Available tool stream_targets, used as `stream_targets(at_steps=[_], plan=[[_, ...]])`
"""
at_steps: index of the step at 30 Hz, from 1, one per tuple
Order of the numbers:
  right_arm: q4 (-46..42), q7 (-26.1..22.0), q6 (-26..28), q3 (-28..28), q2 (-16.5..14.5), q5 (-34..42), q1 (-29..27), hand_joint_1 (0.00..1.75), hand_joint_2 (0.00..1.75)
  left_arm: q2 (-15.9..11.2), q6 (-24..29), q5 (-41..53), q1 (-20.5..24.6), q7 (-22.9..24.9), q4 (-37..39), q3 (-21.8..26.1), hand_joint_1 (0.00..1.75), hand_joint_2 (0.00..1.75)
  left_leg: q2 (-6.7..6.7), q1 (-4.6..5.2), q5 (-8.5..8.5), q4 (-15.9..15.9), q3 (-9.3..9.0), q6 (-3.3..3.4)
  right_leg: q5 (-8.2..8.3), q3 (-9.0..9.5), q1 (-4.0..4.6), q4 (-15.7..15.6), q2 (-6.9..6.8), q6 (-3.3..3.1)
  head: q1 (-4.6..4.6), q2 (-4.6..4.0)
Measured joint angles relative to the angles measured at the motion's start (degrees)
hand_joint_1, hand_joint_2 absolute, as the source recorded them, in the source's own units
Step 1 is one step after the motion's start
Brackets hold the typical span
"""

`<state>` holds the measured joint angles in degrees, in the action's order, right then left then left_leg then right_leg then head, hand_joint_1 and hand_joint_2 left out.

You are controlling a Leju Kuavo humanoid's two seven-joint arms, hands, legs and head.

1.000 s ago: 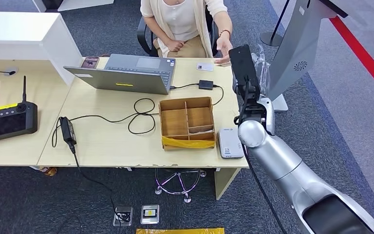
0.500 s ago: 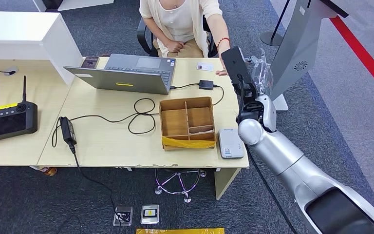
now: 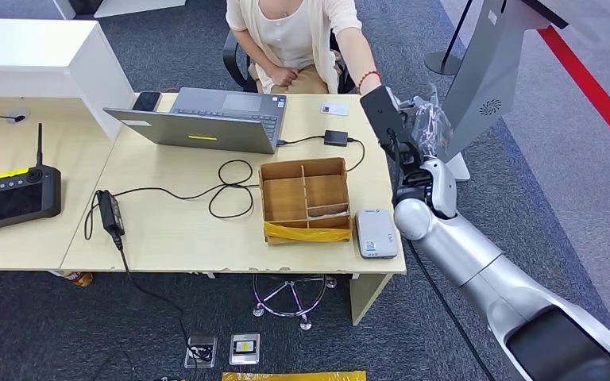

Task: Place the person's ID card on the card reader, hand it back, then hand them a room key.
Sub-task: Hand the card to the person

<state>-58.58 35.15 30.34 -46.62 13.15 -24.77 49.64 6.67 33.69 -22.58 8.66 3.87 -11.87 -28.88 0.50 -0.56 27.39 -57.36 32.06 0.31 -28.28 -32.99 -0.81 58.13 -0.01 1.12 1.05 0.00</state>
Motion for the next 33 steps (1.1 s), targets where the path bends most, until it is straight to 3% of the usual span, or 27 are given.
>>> stream_targets(at_steps=[3,7,18,25,33], plan=[[0.18,0.0,-0.32,-0.09,0.03,-0.31,-0.03,1.75,1.75,0.01,0.09,-0.37,-0.03,-0.01,0.0,-0.01,0.0,0.0,0.0,0.0,0.0,0.0,0.01,0.0,0.0,0.0,0.0,0.0,-0.01,0.0,0.0,0.0],[0.58,-0.05,-0.69,-0.21,0.03,-0.73,-0.12,0.0,0.0,0.02,0.25,-0.78,-0.09,-0.01,0.0,-0.01,0.0,0.0,0.0,0.0,0.0,0.0,0.01,0.0,0.0,0.0,0.0,0.0,-0.01,0.0,0.0,0.0],[1.87,-1.23,-5.38,-1.57,0.01,-2.62,-0.19,0.0,0.0,0.03,0.5,-1.6,-0.27,-0.34,0.0,-0.01,0.0,0.0,-0.01,0.0,0.0,0.0,0.01,0.0,0.0,0.01,0.0,0.0,-0.01,0.0,0.0,0.0],[2.28,-0.55,-5.45,-1.76,0.29,-2.18,-0.28,0.0,0.0,-0.01,0.5,-2.71,-0.41,-0.62,0.0,-0.04,0.0,0.0,-0.01,0.0,0.0,-0.01,0.01,0.0,0.0,-0.01,0.0,-0.01,-0.01,0.0,0.0,0.0],[2.19,3.77,-4.79,-0.39,4.87,-4.54,-2.91,0.0,0.0,-0.16,0.8,-5.25,-1.41,-1.82,0.0,-0.03,0.0,0.0,-0.03,0.01,0.01,-0.03,0.0,0.01,0.0,0.01,-0.01,-0.04,-0.06,0.0,0.01,0.0]])
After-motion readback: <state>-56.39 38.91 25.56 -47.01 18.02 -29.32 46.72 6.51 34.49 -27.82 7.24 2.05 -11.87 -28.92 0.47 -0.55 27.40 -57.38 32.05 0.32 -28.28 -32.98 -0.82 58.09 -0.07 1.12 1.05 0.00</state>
